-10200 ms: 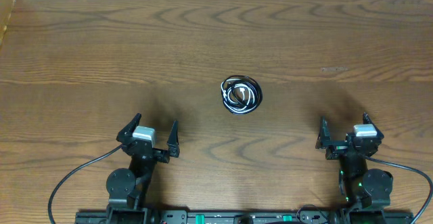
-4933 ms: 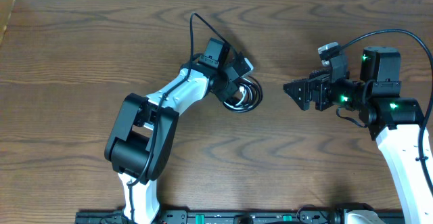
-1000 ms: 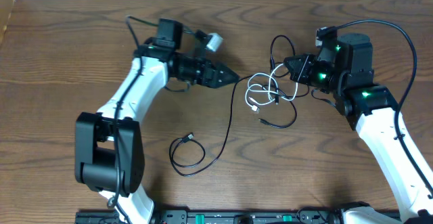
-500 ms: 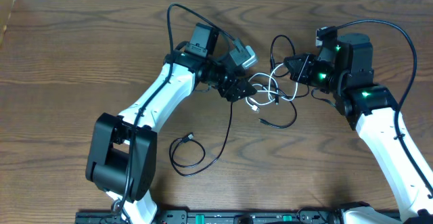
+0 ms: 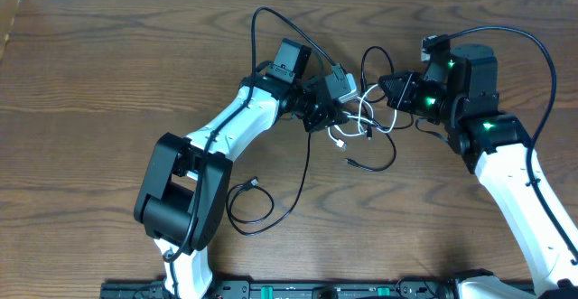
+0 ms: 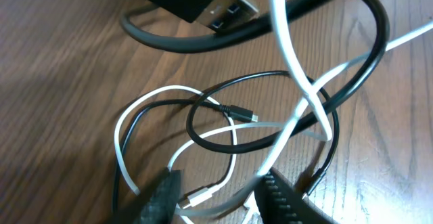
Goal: Untangle cables
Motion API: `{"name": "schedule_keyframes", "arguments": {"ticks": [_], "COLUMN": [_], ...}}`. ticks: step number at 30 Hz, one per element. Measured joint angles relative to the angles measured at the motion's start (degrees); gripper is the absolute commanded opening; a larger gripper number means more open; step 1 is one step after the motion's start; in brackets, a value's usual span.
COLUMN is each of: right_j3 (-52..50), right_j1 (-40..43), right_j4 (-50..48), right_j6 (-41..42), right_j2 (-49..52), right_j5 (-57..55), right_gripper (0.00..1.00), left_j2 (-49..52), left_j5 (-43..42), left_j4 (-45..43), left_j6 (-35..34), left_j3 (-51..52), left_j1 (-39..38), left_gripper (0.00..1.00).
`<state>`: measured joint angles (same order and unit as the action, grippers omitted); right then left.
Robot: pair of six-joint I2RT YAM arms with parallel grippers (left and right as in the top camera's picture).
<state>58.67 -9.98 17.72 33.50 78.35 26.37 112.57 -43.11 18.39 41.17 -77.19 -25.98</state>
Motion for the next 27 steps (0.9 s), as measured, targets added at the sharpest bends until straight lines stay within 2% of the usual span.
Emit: {"name": "schedule_keyframes", "arguments": {"ticks": [1,3,4,11,15,21,27], "right_j3": [0.00,0.00,0.00,0.00,0.00,0.00,0.00], "right_j1": [0.00,0.00,0.00,0.00,0.00,0.00,-0.13], "right_j4": [-0.02,-0.11,-0.15,0.02,0.07,4.44,10.56], "right_j6": [0.00,0.00,0.00,-0.02,-0.02,-2.14,-5.40], "right_j2": [0.00,0.00,0.00,0.00,0.00,0.02,0.04], "right_j5": [0.00,-0.02,-0.02,-0.02,0.00,-1.31,-9.60], "right_gripper": [0.01,0.01,0.01,0.01,0.01,0.02,0.02], "left_j2": [0.00,0.02,0.04,0.07,-1.75,-10.19,-11.45], "left_j5": [0.00,0.02,0.02,0.00,0.02,2.58,6.51], "left_j4": [-0.33,-0.70,-0.81,-1.01,-0.17,7.30,11.39], "left_j6": [0.04,-0.20,-0.28,-1.22,-6.78,-10.25,-13.07], "left_j3": [0.00,0.00,0.00,0.00,0.00,0.00,0.00], "left_j1": [0.00,0.00,0.00,0.42,4.20,11.52,14.62], "left_gripper": [0.23,0.10,0.08,0.07,0.07,0.07,0.07]}}
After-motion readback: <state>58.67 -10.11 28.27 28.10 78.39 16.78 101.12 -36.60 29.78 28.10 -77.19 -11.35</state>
